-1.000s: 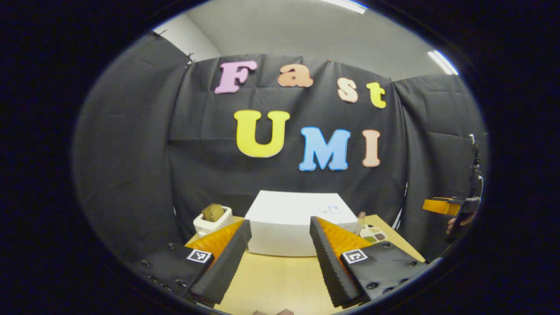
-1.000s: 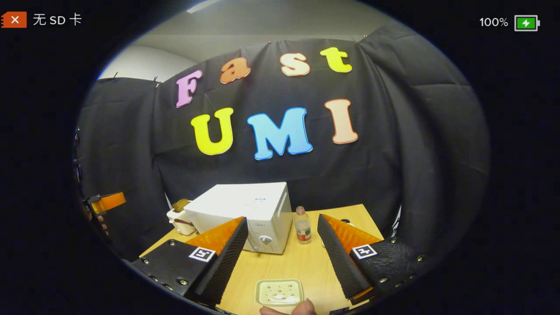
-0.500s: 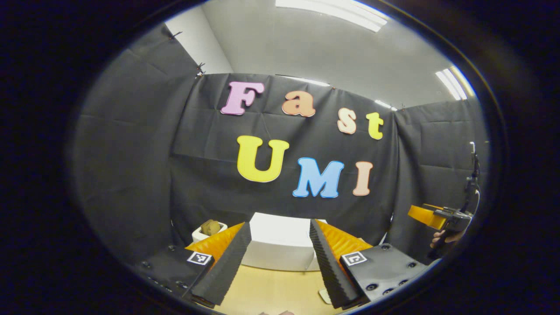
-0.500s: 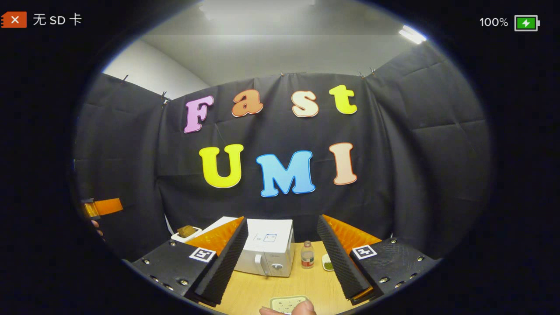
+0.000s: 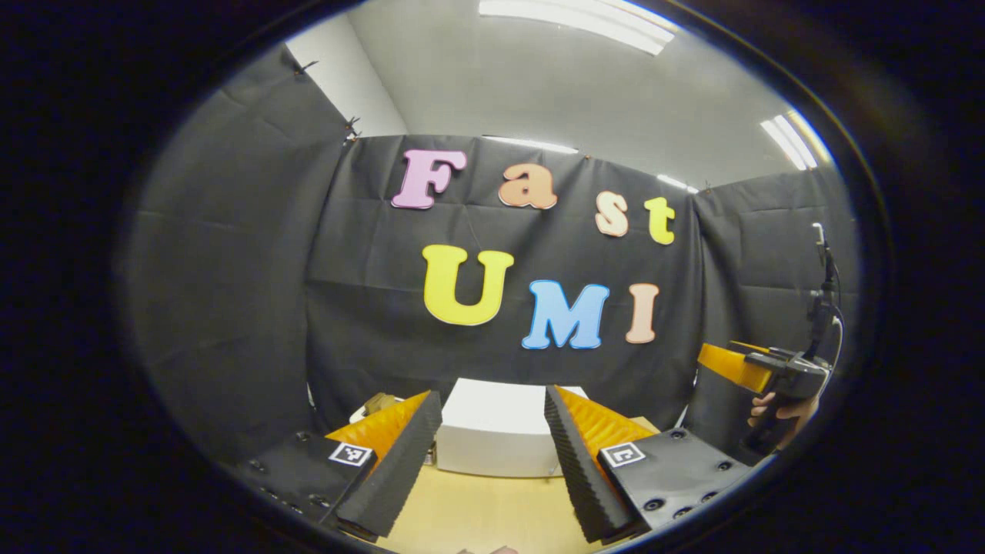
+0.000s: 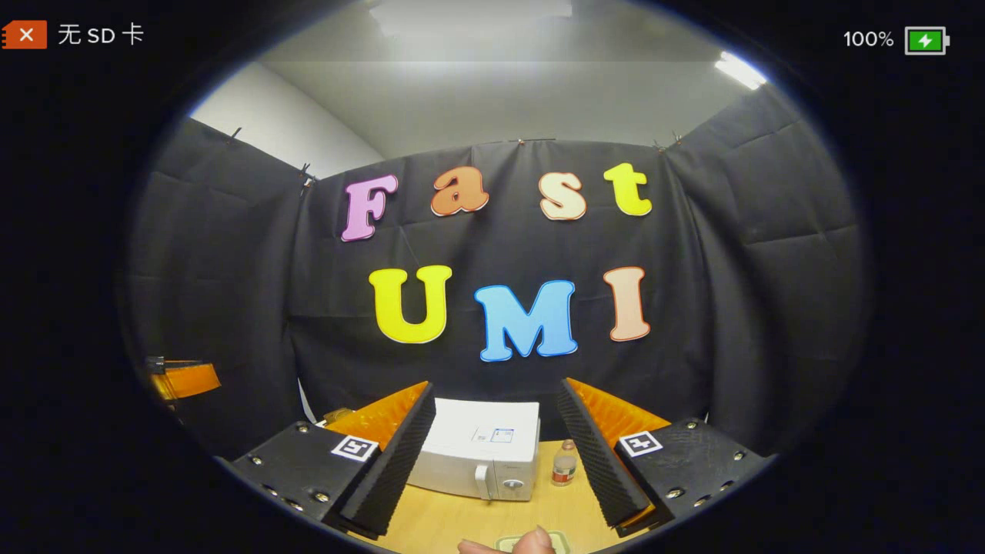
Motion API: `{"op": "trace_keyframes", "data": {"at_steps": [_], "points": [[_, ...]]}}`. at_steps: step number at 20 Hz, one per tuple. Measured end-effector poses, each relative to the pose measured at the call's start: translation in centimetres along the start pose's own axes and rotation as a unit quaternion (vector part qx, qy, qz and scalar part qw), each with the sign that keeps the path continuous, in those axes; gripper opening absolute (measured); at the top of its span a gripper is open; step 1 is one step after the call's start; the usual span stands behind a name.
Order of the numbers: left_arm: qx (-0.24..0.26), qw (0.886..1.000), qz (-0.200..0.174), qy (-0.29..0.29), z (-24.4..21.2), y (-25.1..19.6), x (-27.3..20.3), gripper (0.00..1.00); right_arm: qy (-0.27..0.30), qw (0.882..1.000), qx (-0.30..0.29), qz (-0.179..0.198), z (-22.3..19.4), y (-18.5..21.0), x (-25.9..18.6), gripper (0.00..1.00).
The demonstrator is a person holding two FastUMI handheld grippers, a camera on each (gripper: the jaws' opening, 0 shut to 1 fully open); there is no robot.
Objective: Open the microwave oven with the left hand, put the food in, and close the microwave oven.
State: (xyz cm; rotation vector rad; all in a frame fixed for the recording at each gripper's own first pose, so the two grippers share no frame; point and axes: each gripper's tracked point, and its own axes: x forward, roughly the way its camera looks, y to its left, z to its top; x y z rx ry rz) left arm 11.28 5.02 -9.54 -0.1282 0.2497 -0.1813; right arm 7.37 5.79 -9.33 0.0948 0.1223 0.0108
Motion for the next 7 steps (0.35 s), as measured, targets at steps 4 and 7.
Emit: {"op": "trace_keyframes", "data": {"at_steps": [4,7], "points": [[0.003,1.000,0.028,0.002,-0.2,0.9,-0.7,0.86,-0.005,1.000,0.020,0.017,0.4,0.3,0.7,0.93],[-0.005,0.999,0.032,0.000,-0.1,0.2,-1.4,0.87,0.002,0.999,0.024,0.026,-0.1,0.5,0.9,0.98]]}}
